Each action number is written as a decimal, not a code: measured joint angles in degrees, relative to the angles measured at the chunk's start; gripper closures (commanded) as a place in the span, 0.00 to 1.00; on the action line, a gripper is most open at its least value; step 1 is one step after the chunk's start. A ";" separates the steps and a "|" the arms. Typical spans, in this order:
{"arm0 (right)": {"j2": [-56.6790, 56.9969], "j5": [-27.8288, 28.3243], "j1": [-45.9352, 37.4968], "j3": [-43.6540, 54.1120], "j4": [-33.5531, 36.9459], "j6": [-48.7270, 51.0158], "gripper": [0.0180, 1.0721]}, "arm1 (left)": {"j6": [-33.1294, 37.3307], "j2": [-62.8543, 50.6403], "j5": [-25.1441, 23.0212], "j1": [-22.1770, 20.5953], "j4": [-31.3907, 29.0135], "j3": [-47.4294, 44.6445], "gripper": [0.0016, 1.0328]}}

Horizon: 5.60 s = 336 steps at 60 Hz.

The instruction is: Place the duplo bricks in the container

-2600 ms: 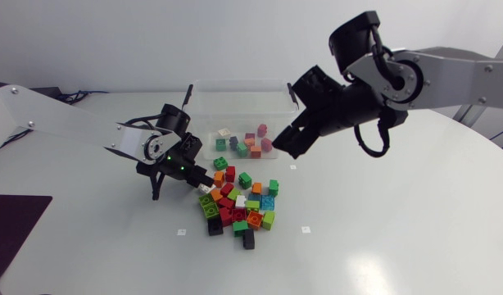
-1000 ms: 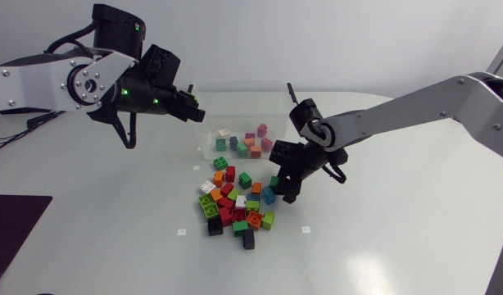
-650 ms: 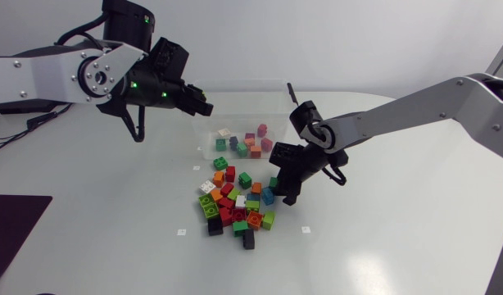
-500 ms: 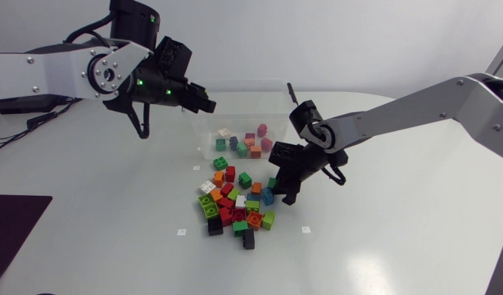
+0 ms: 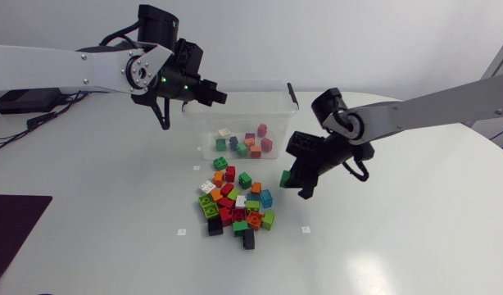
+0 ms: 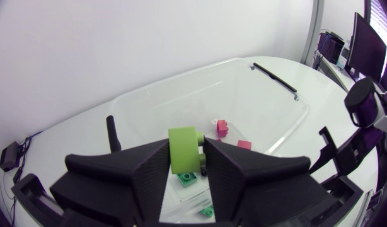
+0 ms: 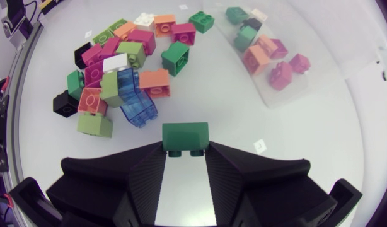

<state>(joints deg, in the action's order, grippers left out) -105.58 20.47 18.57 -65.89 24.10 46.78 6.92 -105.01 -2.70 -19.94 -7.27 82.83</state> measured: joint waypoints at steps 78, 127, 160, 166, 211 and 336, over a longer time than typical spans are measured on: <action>1.20 1.11 -1.05 -22.64 -3.37 -20.72 0.72 | 24.90 8.04 -3.04 2.01 -4.31 -26.80 0.12; -4.55 -1.88 0.83 -28.35 -3.13 -24.55 0.05 | 27.63 -0.81 -3.30 -0.90 3.74 -29.97 0.12; 15.58 -1.86 1.49 -2.67 -4.63 -22.62 0.05 | 18.51 -4.96 -3.98 -1.66 6.54 -26.43 0.27; 18.40 -1.88 2.75 1.27 -4.61 -21.44 0.05 | 17.92 -5.57 -4.31 -1.27 5.03 -25.18 0.45; 1.60 -10.38 11.52 -0.17 4.83 -28.46 0.10 | 17.75 6.03 -4.39 0.90 -7.58 -26.58 0.76; 7.89 -12.96 7.52 -16.65 9.18 -33.07 0.74 | 2.34 3.50 -7.28 3.78 13.42 -6.58 0.06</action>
<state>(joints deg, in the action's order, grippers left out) -97.69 7.51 26.09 -82.54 33.28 13.72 9.26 -101.51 -9.98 -16.16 6.15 76.25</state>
